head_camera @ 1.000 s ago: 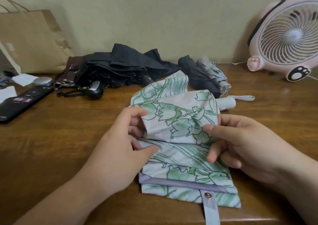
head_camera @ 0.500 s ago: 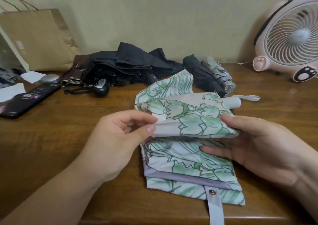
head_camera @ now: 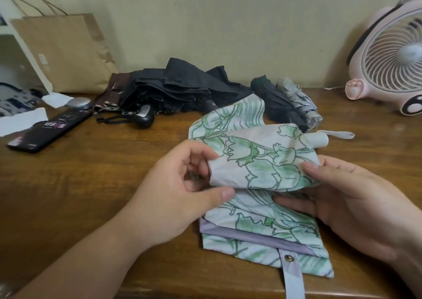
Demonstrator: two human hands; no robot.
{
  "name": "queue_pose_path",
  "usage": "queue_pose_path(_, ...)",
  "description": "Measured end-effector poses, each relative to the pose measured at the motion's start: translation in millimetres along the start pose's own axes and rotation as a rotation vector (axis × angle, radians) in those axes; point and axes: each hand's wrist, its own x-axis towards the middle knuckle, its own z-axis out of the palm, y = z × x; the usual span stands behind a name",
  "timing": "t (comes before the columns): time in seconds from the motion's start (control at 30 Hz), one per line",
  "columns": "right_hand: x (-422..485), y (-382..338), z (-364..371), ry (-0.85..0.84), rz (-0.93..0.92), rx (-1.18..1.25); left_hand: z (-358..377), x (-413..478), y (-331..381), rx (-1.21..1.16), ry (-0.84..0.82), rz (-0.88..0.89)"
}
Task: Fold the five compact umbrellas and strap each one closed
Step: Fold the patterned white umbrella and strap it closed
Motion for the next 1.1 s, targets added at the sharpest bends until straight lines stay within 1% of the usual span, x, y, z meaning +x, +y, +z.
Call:
queue_pose_path(0.1, -3.3, 0.9, 2.7, -0.040, -0.026, -0.056, 2.5, 4.0, 6.9, -0.111, 0.033, -0.062)
queue_pose_path(0.2, -5.4, 3.8, 1.7, -0.041, -0.048, -0.092, 4.1, 5.6, 19.8, -0.199, 0.117, -0.205)
queue_pose_path(0.27, -5.2, 4.9, 0.4, -0.040, -0.045, -0.079, 1.1, 3.4, 27.6, -0.321, 0.085, -0.312)
queue_pose_path(0.33, -4.6, 5.1, -0.1, -0.048, -0.038, -0.072, -1.1, 1.1, 34.9, -0.439, 0.018, -0.404)
queue_pose_path(0.4, -3.7, 5.0, -0.1, -0.049, -0.034, -0.069, 0.4, 2.4, 38.8, -0.558, -0.039, -0.446)
queue_pose_path(0.47, -3.4, 5.3, 0.7, -0.049, -0.029, -0.064, 4.9, 6.4, 39.4, -0.609, -0.054, -0.456)
queue_pose_path(0.57, -3.8, 6.4, 2.2, -0.063, -0.023, -0.048, 12.9, 12.2, 33.5, -0.546, 0.003, -0.454)
queue_pose_path(0.67, -3.7, 7.0, 2.1, -0.067, -0.016, -0.033, 18.7, 14.3, 25.3, -0.478, 0.125, -0.391)
queue_pose_path(0.73, -2.9, 7.2, 0.7, -0.072, -0.010, -0.033, 19.3, 13.3, 22.0, -0.453, 0.172, -0.356)
queue_pose_path(0.83, -2.1, 8.1, -2.0, -0.047, -0.020, -0.044, 16.1, 9.2, 18.9, -0.451, 0.226, -0.354)
queue_pose_path(0.9, -2.9, 8.2, -2.8, -0.012, -0.029, -0.043, 13.5, 4.3, 17.7, -0.480, 0.233, -0.353)
queue_pose_path(0.97, -5.1, 7.4, -1.2, 0.007, -0.033, -0.035, 12.9, -2.0, 16.4, -0.476, 0.204, -0.340)
queue_pose_path(1.03, -6.9, 7.8, 0.8, 0.042, -0.035, -0.023, 14.5, -7.9, 14.6, -0.382, 0.179, -0.298)
queue_pose_path(1.1, -7.7, 10.8, 3.5, 0.149, -0.052, -0.082, 16.6, -11.3, 12.5, -0.253, 0.200, -0.256)
